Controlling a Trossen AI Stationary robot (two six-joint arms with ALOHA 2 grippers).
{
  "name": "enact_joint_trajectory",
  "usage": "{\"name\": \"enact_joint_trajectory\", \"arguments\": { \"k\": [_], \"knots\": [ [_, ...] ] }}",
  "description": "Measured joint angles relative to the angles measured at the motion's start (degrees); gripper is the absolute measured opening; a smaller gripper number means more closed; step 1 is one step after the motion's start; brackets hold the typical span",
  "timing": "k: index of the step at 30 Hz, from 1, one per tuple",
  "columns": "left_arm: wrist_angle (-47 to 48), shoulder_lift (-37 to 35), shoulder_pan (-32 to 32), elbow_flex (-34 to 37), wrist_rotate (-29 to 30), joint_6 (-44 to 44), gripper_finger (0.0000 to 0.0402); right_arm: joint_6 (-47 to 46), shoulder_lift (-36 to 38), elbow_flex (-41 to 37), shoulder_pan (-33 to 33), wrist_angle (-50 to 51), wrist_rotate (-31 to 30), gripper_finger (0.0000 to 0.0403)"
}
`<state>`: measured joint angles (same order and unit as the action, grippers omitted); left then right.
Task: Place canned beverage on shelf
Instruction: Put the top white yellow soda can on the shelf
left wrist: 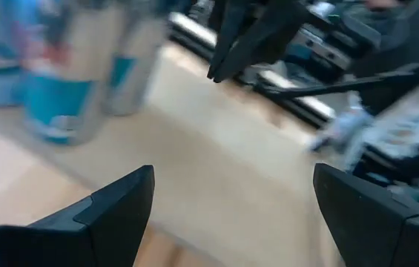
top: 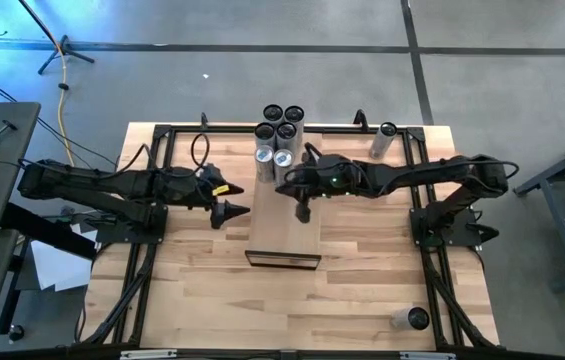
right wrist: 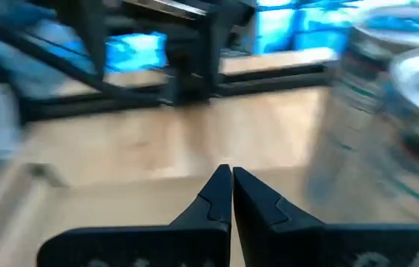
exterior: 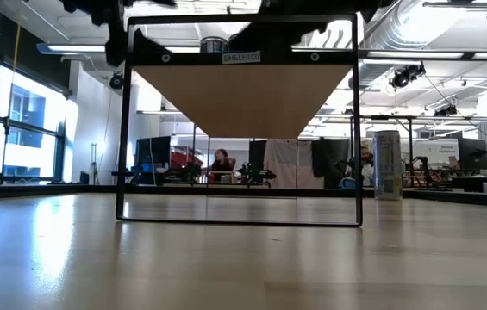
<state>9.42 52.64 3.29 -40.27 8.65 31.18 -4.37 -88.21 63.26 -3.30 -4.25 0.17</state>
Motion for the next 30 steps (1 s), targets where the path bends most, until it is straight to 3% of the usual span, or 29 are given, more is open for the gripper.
{"name": "enact_joint_trajectory", "arguments": {
  "k": [3,6,12,18,24,30],
  "knots": [
    [1.0,-0.1,0.0,-2.9,-4.4,0.1,0.0337,-2.5,3.1,0.0,0.3,3.7,6.1,0.0000],
    [5.9,-0.2,0.0,-7.3,-4.4,-2.3,0.0337,-4.8,6.9,0.0,1.0,9.7,9.1,0.0000],
    [13.4,-0.3,-0.4,-15.4,2.2,-9.7,0.0337,-10.0,14.9,0.0,2.8,22.5,9.9,0.0000],
    [13.5,-1.1,-2.4,-17.9,1.5,-12.8,0.0337,-13.8,20.4,0.0,4.8,30.4,9.8,0.0000],
    [12.1,-6.0,-2.9,-11.6,1.8,-9.1,0.0337,-15.5,22.6,0.0,5.4,31.8,8.9,0.0000],
    [-6.4,-14.6,-1.7,2.3,2.9,-2.0,0.0337,-18.3,22.7,0.0,5.3,31.8,4.2,0.0000]
  ]
}}
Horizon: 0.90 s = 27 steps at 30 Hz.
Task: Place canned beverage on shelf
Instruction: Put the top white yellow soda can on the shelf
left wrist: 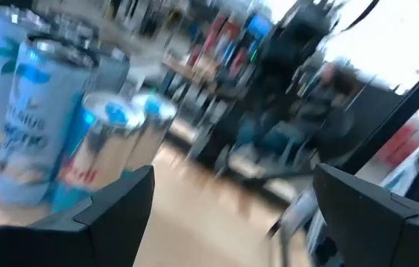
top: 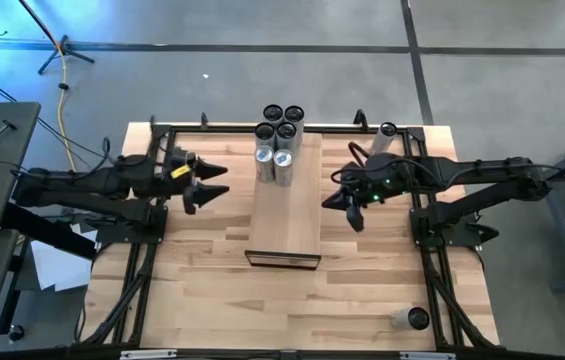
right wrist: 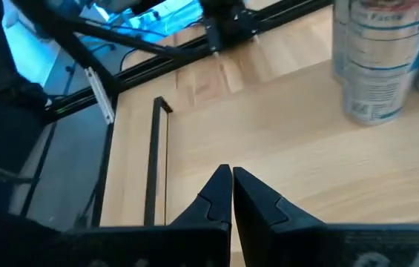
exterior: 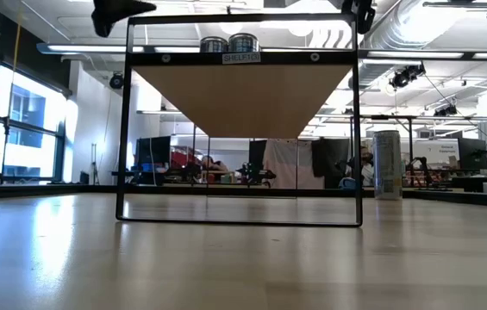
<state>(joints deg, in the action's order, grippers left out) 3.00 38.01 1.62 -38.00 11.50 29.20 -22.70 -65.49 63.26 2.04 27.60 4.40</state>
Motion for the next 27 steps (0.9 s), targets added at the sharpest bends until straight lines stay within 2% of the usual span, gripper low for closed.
{"name": "enact_joint_trajectory", "arguments": {
  "k": [3,10,14,17,20,24,27],
  "knots": [
    [-6.2,-2.2,0.4,3.7,1.2,0.7,0.0337,-0.7,-0.2,0.0,0.0,-1.5,-1.5,0.0000],
    [-6.1,-3.5,0.3,4.0,0.6,0.0,0.0337,-5.4,-0.5,0.0,-0.6,-8.6,-12.9,0.0003],
    [-5.5,-4.4,0.4,4.0,-0.7,-1.9,0.0337,-7.7,-0.4,0.0,-0.6,-8.7,-17.4,0.0037],
    [-4.3,-5.6,0.4,4.0,-0.9,-4.1,0.0337,-12.2,-0.3,0.0,-1.5,-7.6,-20.0,0.0095],
    [-2.5,-7.5,0.3,4.0,-1.0,-6.3,0.0337,-17.9,-0.3,0.0,-3.7,-4.6,-23.9,0.0173],
    [-0.2,-10.7,0.3,4.0,-2.4,-6.9,0.0337,-23.0,-0.3,0.0,-7.8,2.3,-24.5,0.0285],
    [1.5,-12.8,0.3,4.0,-4.0,-6.9,0.0337,-25.0,-0.7,0.0,-11.5,8.1,-24.3,0.0354]
  ]
}}
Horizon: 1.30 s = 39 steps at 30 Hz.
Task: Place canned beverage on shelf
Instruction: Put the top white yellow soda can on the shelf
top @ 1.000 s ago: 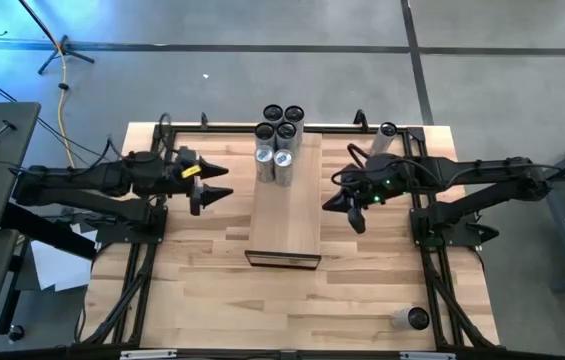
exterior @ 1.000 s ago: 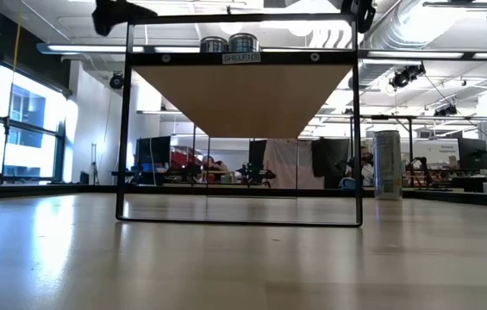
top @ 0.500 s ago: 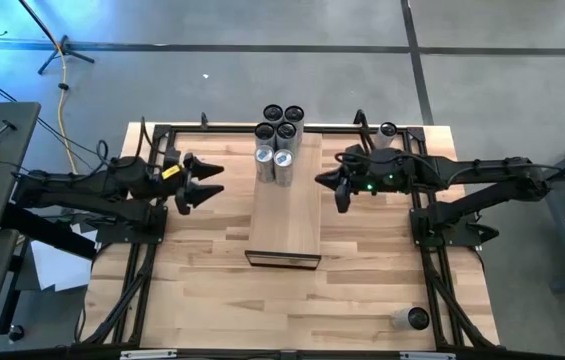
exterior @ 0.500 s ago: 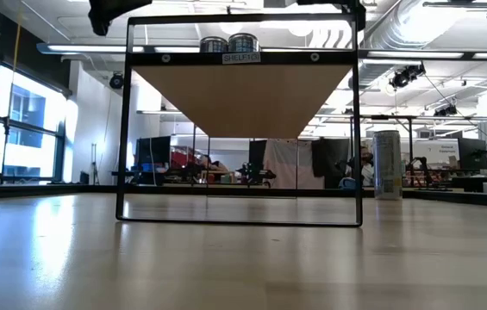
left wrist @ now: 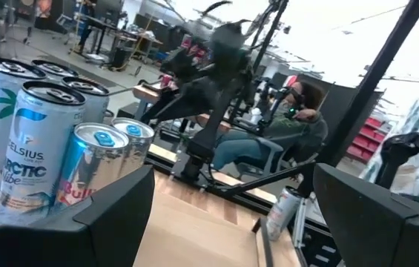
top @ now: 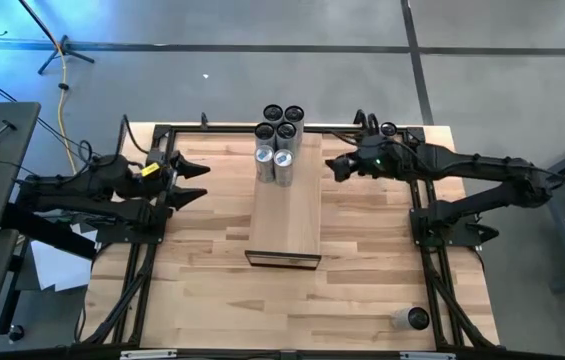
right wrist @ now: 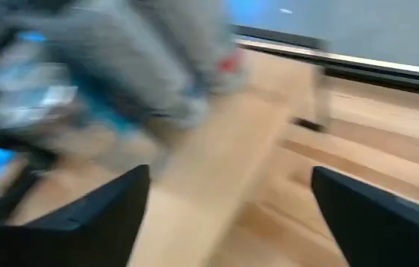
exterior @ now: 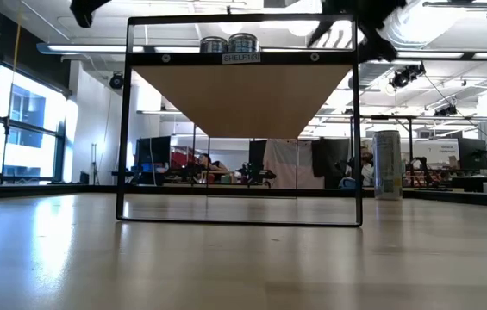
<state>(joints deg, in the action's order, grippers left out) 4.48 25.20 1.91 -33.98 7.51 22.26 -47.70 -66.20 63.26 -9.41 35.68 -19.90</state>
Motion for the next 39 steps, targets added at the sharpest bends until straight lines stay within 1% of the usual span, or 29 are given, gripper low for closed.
{"name": "enact_joint_trajectory", "arguments": {
  "k": [2,3,5,11,13,15,18,21,23,26,31,39],
  "knots": [
    [0.7,-1.1,0.0,0.0,-0.1,-0.2,0.0337,0.1,-0.4,0.0,-2.7,2.9,0.0,0.0386],
    [0.9,-1.5,0.0,0.0,-0.1,-0.5,0.0337,0.1,-0.5,0.0,-4.3,3.8,0.0,0.0392],
    [0.9,-1.8,0.0,0.0,0.0,-1.3,0.0337,0.8,-0.6,0.0,-7.6,4.9,-0.4,0.0391],
    [0.9,-2.1,0.0,0.0,3.0,-1.8,0.0337,9.3,-0.6,0.0,-18.1,4.6,-3.0,0.0386],
    [0.9,-1.9,0.0,0.0,5.1,-1.6,0.0337,9.1,-1.2,0.0,-21.6,6.9,-4.6,0.0385],
    [0.9,-1.9,0.0,0.0,7.2,-1.4,0.0337,8.9,-1.9,0.0,-25.2,9.3,-4.7,0.0385],
    [0.8,-1.9,0.0,0.0,10.2,-1.4,0.0337,8.8,-2.8,0.0,-30.1,9.9,-5.1,0.0385],
    [0.8,-1.9,0.0,0.0,12.3,-1.4,0.0337,6.0,-3.6,0.0,-33.6,10.5,-6.6,0.0385],
    [0.8,-1.9,0.0,0.0,12.7,-1.4,0.0337,2.8,-4.1,0.0,-35.5,11.8,-7.0,0.0385],
    [0.8,-1.9,0.0,0.0,12.7,-0.8,0.0337,-1.1,-5.1,0.0,-37.5,13.6,-5.4,0.0385],
    [0.9,-1.9,0.0,0.0,12.8,-1.2,0.0337,-1.2,-6.3,0.0,-38.6,14.7,-2.5,0.0385],
    [0.9,-1.9,0.0,0.0,14.4,-1.4,0.0337,-1.3,-6.2,0.0,-38.6,14.8,-2.2,0.0385]
  ]
}}
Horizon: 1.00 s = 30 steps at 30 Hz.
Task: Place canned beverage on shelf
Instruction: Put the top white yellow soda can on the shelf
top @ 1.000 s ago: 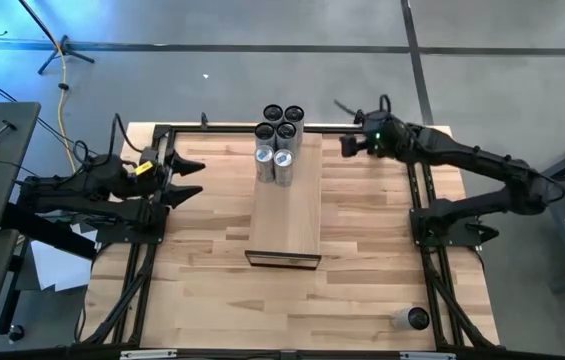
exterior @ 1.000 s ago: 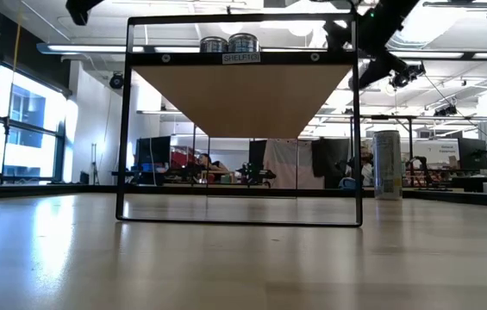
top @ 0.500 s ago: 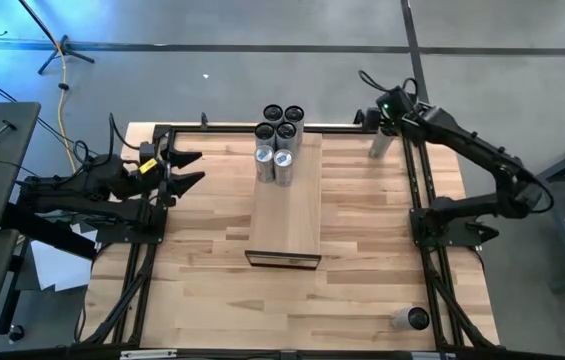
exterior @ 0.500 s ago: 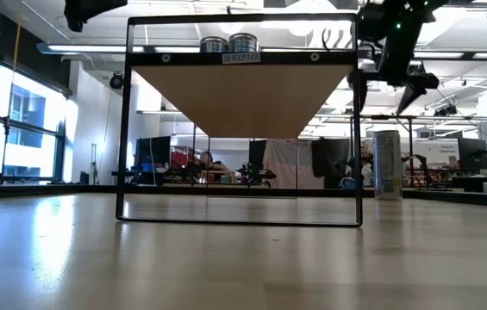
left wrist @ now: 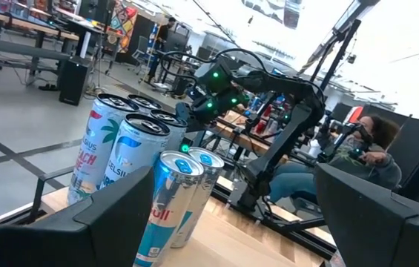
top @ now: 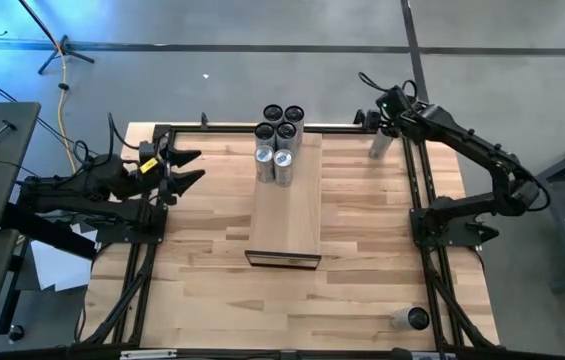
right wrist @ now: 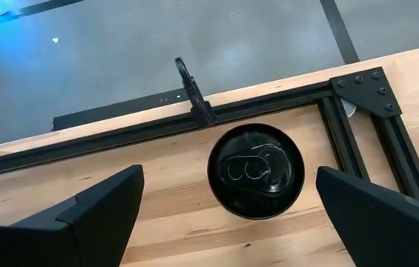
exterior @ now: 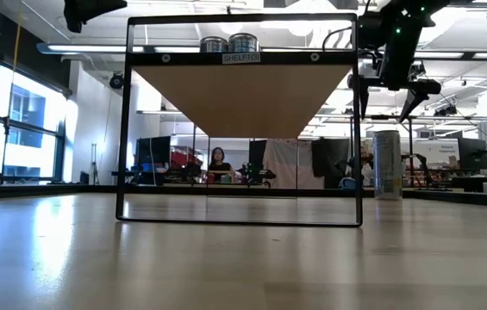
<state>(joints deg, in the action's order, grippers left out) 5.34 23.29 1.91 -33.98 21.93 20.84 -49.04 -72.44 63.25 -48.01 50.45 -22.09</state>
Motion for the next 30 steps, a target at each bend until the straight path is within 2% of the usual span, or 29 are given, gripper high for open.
{"name": "enact_joint_trajectory", "arguments": {
  "k": [24,30],
  "knots": [
    [0.0,0.4,0.0,0.0,0.8,0.0,0.0337,-2.4,0.0,0.0,0.0,2.2,0.1,0.0385],
    [0.0,1.2,0.0,0.0,0.8,0.1,0.0337,-5.0,0.0,0.0,0.0,3.2,-2.0,0.0385]
  ]
}}
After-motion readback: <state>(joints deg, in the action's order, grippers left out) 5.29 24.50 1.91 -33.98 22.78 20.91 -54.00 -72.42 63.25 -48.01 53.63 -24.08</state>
